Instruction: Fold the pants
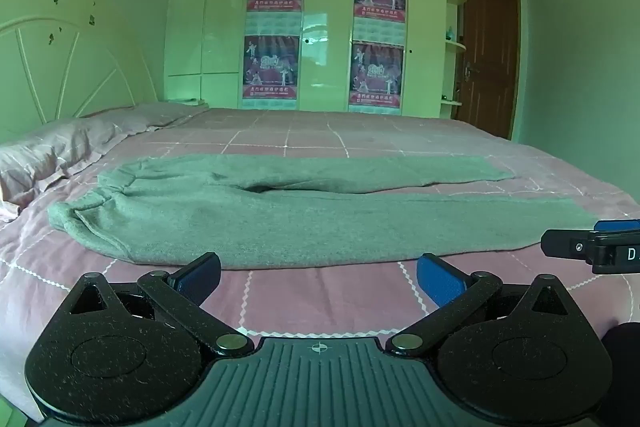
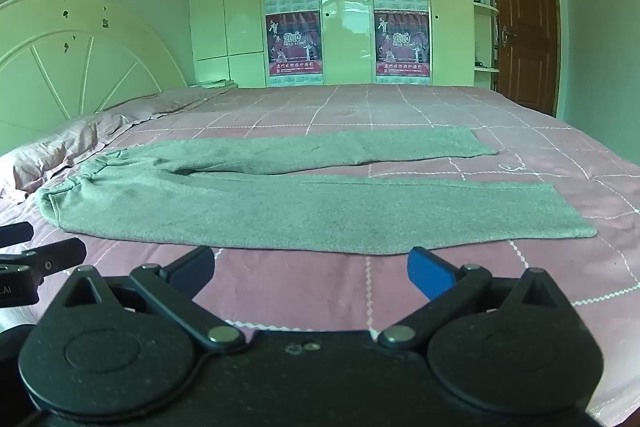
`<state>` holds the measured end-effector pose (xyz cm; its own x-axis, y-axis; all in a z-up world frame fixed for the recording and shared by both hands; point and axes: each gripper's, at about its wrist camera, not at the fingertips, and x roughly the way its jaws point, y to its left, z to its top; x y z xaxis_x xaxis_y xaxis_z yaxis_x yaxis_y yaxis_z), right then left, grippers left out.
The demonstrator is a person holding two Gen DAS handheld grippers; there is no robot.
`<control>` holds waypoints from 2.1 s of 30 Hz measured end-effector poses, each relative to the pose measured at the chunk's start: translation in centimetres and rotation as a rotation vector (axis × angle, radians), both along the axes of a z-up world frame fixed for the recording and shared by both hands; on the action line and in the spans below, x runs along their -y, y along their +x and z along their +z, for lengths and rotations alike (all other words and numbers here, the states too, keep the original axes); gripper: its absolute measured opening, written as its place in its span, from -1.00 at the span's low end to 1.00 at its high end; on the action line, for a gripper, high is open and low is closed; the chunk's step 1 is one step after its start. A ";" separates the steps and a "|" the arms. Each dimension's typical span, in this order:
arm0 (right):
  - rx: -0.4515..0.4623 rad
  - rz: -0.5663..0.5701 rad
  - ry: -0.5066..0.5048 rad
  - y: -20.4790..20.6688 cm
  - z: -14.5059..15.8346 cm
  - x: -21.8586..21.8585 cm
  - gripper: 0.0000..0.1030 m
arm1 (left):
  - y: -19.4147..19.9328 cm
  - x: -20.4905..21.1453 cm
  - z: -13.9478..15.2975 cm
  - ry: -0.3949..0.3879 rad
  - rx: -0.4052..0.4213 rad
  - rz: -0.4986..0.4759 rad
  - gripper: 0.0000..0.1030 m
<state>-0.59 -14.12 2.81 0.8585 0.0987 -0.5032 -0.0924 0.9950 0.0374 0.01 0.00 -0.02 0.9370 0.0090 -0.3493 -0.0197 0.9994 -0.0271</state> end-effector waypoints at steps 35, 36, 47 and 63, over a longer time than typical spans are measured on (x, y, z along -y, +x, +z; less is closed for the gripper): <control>-0.008 -0.003 0.006 0.2 -0.3 0.1 0.88 | 0.1 0.0 -0.3 0.007 -0.016 -0.006 1.00; -0.009 -0.003 0.005 0.2 -0.3 0.1 0.88 | 0.1 0.0 -0.3 0.008 -0.016 -0.006 1.00; -0.011 -0.003 0.005 0.2 -0.3 0.1 0.88 | 0.0 0.0 -0.2 0.011 -0.012 0.000 1.00; -0.015 -0.004 0.009 0.2 -0.3 0.2 0.88 | 0.2 -0.1 -0.2 0.012 -0.016 -0.007 1.00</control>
